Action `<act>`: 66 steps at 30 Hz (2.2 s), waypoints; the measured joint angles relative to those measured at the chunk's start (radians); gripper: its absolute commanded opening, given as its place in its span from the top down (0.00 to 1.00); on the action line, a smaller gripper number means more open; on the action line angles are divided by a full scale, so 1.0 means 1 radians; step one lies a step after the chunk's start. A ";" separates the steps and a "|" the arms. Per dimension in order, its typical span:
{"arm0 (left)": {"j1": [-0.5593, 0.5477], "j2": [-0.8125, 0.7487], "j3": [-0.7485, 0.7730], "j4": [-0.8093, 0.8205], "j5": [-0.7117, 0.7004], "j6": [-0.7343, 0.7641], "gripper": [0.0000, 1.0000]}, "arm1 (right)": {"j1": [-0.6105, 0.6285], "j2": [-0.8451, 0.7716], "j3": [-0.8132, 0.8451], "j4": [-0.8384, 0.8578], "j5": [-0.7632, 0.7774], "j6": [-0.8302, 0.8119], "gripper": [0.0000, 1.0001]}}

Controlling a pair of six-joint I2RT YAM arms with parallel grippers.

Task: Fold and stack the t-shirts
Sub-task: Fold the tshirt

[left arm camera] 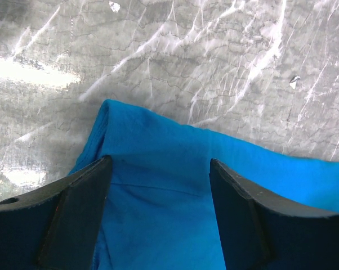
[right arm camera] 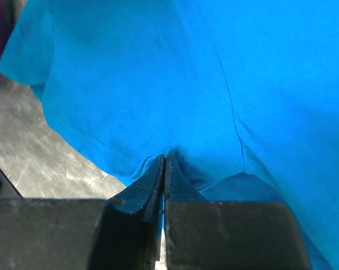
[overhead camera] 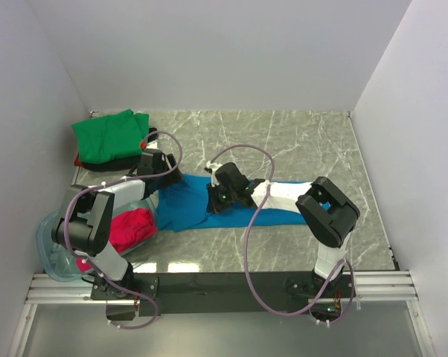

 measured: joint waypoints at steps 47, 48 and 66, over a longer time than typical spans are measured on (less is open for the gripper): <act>-0.138 0.159 0.127 0.080 0.065 -0.048 0.24 | -0.384 -0.150 -0.190 -0.053 0.181 0.167 0.56; -0.138 0.188 0.164 0.072 0.068 -0.045 0.24 | -0.388 -0.150 -0.190 -0.053 0.185 0.174 0.56; -0.127 0.575 0.798 -0.217 0.071 0.022 0.25 | -0.400 -0.320 -0.312 -0.161 0.280 0.240 0.54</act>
